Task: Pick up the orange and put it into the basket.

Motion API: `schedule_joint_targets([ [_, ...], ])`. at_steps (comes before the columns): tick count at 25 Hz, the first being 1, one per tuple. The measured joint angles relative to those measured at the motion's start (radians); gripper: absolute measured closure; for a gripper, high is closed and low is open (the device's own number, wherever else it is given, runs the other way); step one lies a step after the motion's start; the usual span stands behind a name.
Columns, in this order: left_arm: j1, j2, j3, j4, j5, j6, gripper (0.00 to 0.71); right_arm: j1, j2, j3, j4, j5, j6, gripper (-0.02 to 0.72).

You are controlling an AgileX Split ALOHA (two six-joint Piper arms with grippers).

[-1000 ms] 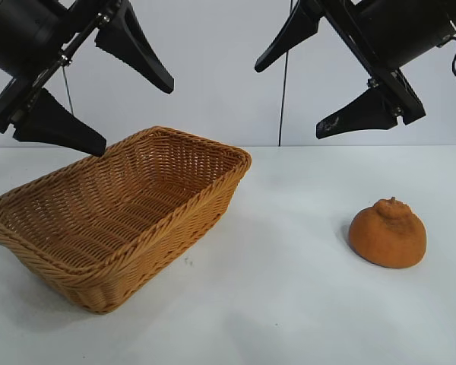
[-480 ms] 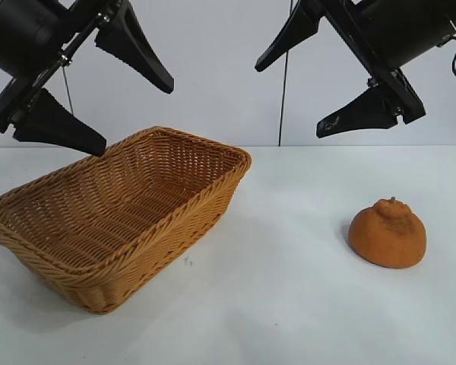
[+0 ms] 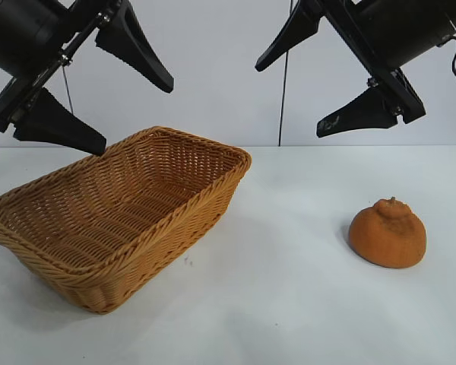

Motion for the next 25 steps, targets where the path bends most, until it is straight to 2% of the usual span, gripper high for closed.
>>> schedule_joint_targets([
  [5, 0.0, -0.011, 0.0, 0.004, 0.0, -0.008, 0.062, 0.0, 0.0, 0.0, 0.0, 0.0, 0.0, 0.052],
  [8, 0.001, -0.051, 0.0, 0.066, -0.002, -0.066, 0.062, 0.0, 0.0, 0.0, 0.0, 0.0, 0.0, 0.052],
  [11, 0.001, -0.094, 0.0, 0.187, 0.01, -0.222, 0.062, 0.0, 0.0, 0.0, 0.0, 0.0, 0.0, 0.052],
  [15, 0.001, -0.151, 0.0, 0.409, 0.107, -0.518, 0.062, 0.0, 0.0, 0.0, 0.0, 0.0, 0.0, 0.052],
  [17, 0.001, -0.177, 0.001, 0.479, 0.146, -0.637, 0.062, 0.0, 0.0, 0.0, 0.0, 0.0, 0.0, 0.052],
  [22, 0.001, -0.207, 0.024, 0.603, 0.16, -0.915, 0.062, 0.0, 0.0, 0.0, 0.0, 0.0, 0.0, 0.052],
  [25, 0.001, -0.207, 0.065, 0.645, 0.123, -1.023, 0.062, 0.0, 0.0, 0.0, 0.0, -0.001, 0.0, 0.052],
])
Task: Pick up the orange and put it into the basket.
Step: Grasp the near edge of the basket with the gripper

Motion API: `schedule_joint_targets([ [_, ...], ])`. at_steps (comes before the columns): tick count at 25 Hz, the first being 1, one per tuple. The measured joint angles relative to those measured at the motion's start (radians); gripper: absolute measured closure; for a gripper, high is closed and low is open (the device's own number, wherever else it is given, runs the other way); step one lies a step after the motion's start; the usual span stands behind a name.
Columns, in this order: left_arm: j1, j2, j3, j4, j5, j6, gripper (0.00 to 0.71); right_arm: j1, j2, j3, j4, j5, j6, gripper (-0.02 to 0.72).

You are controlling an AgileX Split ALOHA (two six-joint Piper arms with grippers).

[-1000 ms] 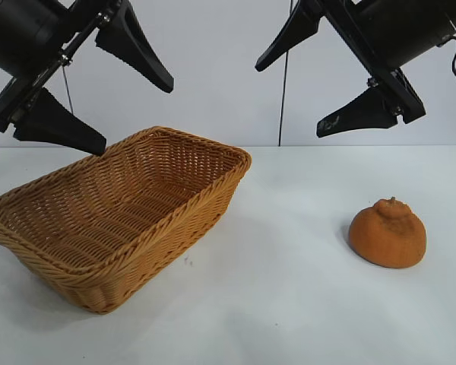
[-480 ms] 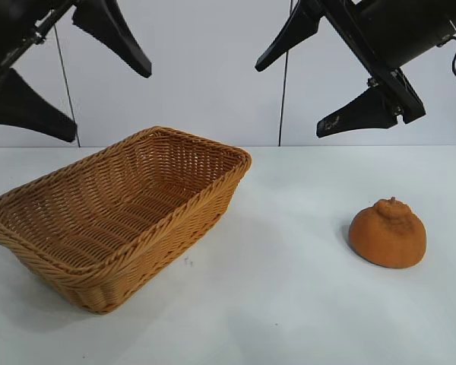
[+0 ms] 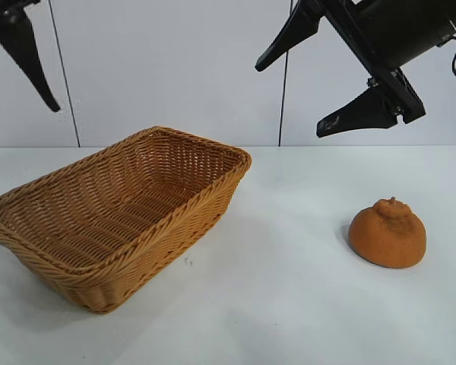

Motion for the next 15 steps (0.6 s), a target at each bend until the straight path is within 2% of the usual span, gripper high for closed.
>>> schedule_joint_targets([
  [8, 0.0, 0.007, 0.164, 0.004, -0.176, -0.148, 0.062, 0.0, 0.0, 0.0, 0.0, -0.001, 0.0, 0.052],
  [15, 0.0, 0.068, 0.178, 0.004, -0.255, -0.152, 0.062, 0.0, 0.0, 0.0, 0.0, -0.001, 0.0, 0.052],
])
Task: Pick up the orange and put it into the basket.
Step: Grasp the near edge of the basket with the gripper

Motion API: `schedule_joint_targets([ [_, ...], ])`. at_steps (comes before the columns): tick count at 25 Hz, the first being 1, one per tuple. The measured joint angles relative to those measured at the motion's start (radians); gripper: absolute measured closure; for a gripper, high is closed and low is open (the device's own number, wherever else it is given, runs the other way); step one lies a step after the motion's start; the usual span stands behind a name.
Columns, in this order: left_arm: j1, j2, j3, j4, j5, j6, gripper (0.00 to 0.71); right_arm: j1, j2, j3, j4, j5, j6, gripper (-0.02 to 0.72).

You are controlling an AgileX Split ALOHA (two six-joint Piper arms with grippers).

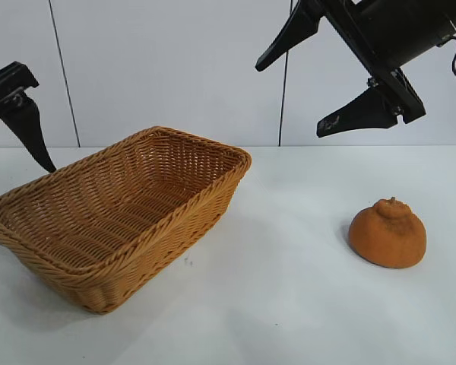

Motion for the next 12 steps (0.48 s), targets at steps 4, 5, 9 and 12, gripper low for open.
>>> schedule_joint_targets([
  [4, 0.0, 0.064, 0.0, 0.001, -0.012, 0.0, 0.062, 0.0, 0.0, 0.0, 0.0, 0.0, 0.0, 0.052],
  [5, 0.0, 0.081, 0.001, 0.002, -0.02, 0.0, 0.062, 0.0, 0.0, 0.0, 0.0, 0.0, 0.0, 0.052],
  [9, 0.0, 0.171, 0.003, 0.001, -0.086, 0.0, 0.062, 0.0, 0.0, 0.0, 0.0, 0.0, 0.0, 0.052],
  [12, 0.0, 0.23, 0.003, 0.001, -0.159, 0.0, 0.062, 0.0, 0.0, 0.0, 0.0, 0.0, 0.0, 0.052],
])
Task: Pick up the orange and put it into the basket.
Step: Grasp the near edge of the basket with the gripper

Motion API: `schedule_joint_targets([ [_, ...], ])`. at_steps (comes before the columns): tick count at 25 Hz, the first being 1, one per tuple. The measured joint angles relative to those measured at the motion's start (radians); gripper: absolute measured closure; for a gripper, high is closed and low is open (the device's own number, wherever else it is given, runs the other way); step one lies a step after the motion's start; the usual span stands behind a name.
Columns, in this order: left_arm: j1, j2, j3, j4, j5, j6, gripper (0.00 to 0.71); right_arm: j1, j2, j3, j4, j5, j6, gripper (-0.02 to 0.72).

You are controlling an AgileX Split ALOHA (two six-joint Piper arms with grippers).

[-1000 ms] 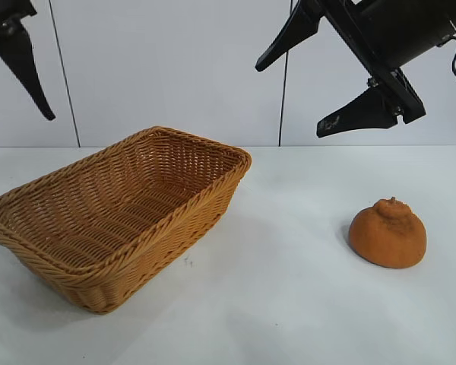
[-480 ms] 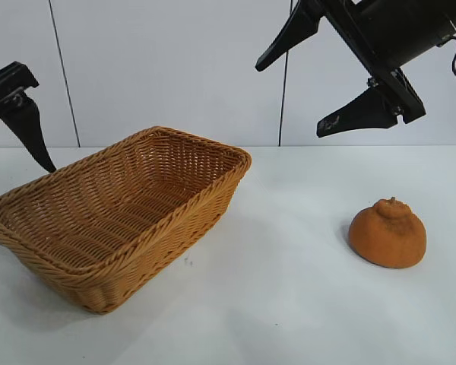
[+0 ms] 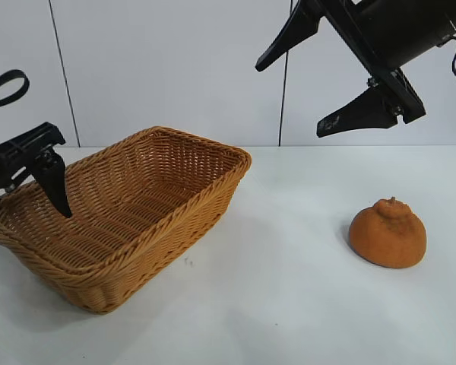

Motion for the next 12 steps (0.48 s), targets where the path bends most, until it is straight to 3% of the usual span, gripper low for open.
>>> schedule_joint_targets([
  [3, 0.0, 0.047, 0.0, 0.001, -0.051, 0.0, 0.062, 0.0, 0.0, 0.0, 0.0, 0.0, 0.0, 0.052],
  [12, 0.0, 0.099, 0.001, 0.016, -0.068, 0.0, 0.063, 0.0, 0.0, 0.0, 0.0, 0.0, 0.0, 0.052],
])
